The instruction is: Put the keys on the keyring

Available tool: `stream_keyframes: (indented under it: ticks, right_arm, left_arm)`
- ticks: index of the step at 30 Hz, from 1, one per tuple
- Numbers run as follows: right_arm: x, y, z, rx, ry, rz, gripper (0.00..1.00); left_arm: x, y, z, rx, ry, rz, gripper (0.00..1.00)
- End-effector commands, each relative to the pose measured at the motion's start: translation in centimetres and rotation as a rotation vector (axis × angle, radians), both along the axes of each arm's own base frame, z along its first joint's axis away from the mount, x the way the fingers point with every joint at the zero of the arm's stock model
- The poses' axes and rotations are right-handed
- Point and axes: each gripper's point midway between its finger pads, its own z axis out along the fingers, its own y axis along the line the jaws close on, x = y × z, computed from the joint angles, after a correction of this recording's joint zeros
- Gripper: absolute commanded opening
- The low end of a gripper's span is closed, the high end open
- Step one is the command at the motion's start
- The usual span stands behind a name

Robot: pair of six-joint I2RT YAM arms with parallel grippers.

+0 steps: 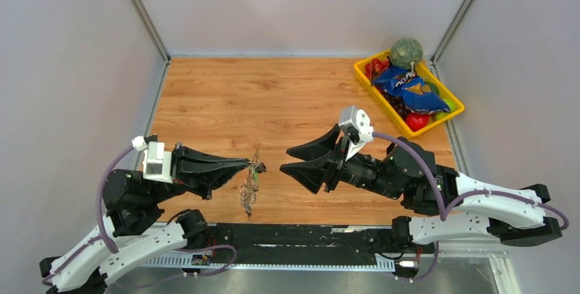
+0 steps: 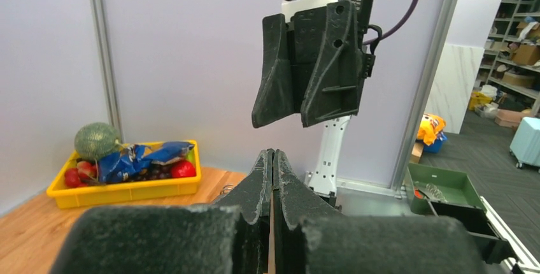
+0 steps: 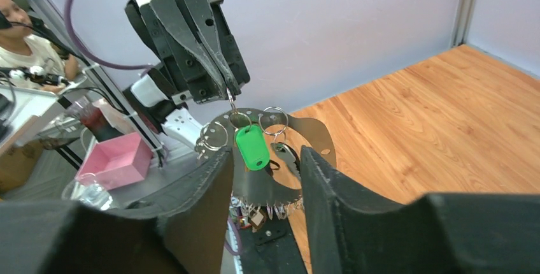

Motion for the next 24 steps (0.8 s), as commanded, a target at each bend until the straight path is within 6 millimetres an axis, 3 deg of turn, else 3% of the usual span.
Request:
stream_keyframes:
  ticks: [1,6,10,18,24]
  right_arm:
    - [0.5,-1.0,-1.5,-0.051,-0.057,-0.028,0.5]
    - [-0.3,-1.4,-3.7,-0.125,-0.123,0.022,0.59]
    - [-0.2,-2.1,-5.3,-0.185,-0.156,0.022,0.64]
    - [-0.7,-3.8,-6.9,-0.207,-0.182,0.042,0.72]
    - [-2.4,-3.1,-9.2,-0.26,-0.216,0.154,0.75]
  left_arm:
    - [0.0,0.0,1.5,0.001,-0.018,0.005,0.0]
    - [-2.2,-1.0,1.2,0.084,-0.052,-0.13,0.0]
    - [-2.8,-1.5,0.4,0.141,-0.053,-0.174,0.0]
    - [-4.5,-1.8,-0.2,0.185,-0.072,-0.282,0.0]
    - [-5.3,-1.8,-0.5,0.209,-0.079,-0.331,0.0]
